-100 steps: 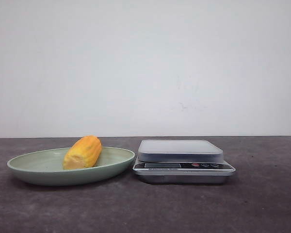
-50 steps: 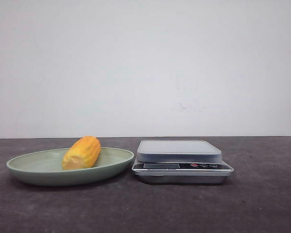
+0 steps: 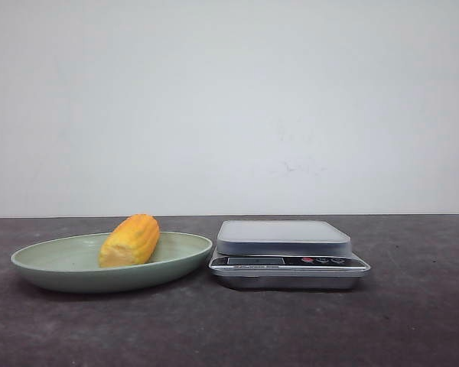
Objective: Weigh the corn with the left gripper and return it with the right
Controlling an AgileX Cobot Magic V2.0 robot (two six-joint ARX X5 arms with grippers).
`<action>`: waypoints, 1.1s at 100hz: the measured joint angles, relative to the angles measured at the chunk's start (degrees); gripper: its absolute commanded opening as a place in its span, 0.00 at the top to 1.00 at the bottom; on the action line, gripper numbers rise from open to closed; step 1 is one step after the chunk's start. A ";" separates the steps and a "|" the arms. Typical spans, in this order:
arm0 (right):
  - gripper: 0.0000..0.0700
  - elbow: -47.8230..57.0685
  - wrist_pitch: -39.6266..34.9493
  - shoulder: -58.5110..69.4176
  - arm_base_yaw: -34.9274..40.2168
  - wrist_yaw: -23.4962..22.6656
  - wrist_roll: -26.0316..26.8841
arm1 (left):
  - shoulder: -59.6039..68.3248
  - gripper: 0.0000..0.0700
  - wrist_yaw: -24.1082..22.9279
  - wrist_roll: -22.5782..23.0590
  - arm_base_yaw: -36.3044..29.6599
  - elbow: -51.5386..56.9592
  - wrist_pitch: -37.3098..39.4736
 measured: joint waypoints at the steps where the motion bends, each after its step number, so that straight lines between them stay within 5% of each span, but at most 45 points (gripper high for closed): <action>1: 1.00 0.00 0.02 0.02 -0.13 0.00 -0.02 | 0.00 0.99 0.00 0.00 0.00 0.00 0.00; 27: 1.00 -2.21 7.15 0.00 -1.31 -2.69 -1.70 | -0.02 0.99 0.02 0.00 0.00 0.00 0.00; 110: 1.00 -2.29 7.48 0.00 -1.31 -3.37 -1.92 | -0.02 0.99 0.02 0.00 0.00 0.00 0.00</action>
